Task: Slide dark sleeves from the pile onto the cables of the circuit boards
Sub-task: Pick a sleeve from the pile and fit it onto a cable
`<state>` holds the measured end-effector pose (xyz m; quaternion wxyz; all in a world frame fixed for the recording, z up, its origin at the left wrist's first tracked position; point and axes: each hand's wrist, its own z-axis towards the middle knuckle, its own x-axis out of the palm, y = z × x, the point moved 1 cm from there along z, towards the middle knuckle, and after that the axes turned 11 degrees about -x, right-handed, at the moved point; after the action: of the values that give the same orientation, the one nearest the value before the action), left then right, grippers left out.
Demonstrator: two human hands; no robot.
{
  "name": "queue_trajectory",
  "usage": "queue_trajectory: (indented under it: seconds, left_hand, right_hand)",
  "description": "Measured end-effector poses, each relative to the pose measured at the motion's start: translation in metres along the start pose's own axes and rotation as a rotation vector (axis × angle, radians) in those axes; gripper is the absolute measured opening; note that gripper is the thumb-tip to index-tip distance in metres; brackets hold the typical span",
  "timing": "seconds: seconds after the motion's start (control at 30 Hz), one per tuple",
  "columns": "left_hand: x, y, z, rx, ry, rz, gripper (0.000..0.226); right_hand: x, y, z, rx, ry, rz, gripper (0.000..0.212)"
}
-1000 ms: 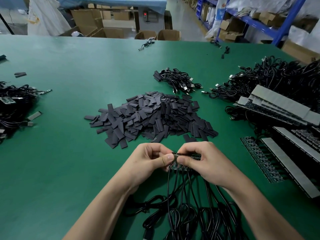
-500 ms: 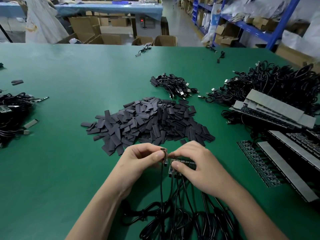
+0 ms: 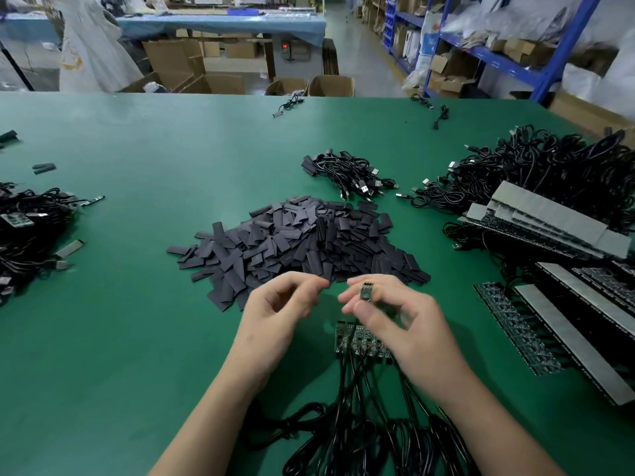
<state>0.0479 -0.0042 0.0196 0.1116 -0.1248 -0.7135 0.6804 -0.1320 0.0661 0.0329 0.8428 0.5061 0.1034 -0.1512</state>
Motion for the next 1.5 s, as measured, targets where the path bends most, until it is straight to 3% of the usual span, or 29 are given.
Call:
queue_trajectory:
  seconds: [0.13, 0.3, 0.37, 0.57, 0.87, 1.03, 1.23, 1.37, 1.5]
  left_hand:
    - [-0.01, 0.002, 0.006, -0.017, -0.174, 0.139, 0.04]
    - [-0.016, 0.003, 0.02, 0.079, -0.233, 0.598, 0.018]
    - [-0.013, 0.003, 0.026, 0.089, -0.257, 0.795, 0.018]
    - [0.001, 0.006, 0.039, 0.052, -0.316, 1.15, 0.042]
    - [0.001, 0.009, 0.041, 0.034, -0.281, 0.992, 0.018]
    - [0.003, 0.002, 0.027, 0.184, -0.139, 0.817, 0.017]
    - [0.003, -0.002, 0.003, 0.315, -0.05, 0.652, 0.003]
    - [0.003, 0.006, -0.002, 0.181, -0.047, 0.498, 0.008]
    - [0.0, 0.009, 0.0, 0.008, 0.086, 0.226, 0.009]
  right_hand:
    - [-0.019, 0.011, 0.003, 0.252, -0.203, 0.726, 0.025]
    - [-0.056, 0.016, 0.008, 0.225, -0.17, 1.025, 0.032]
    - [-0.069, 0.022, 0.011, 0.252, -0.095, 0.924, 0.035]
    - [-0.064, 0.031, 0.017, 0.384, 0.156, -0.017, 0.038]
    - [-0.083, 0.059, 0.013, 0.383, 0.325, -0.302, 0.041]
    - [-0.067, 0.049, 0.019, 0.405, 0.406, -0.403, 0.039]
    - [-0.032, 0.01, 0.007, 0.385, 0.289, -0.288, 0.032]
    - [-0.02, -0.005, -0.001, 0.346, 0.194, -0.232, 0.029]
    - [-0.015, -0.012, -0.006, 0.295, 0.121, -0.15, 0.028]
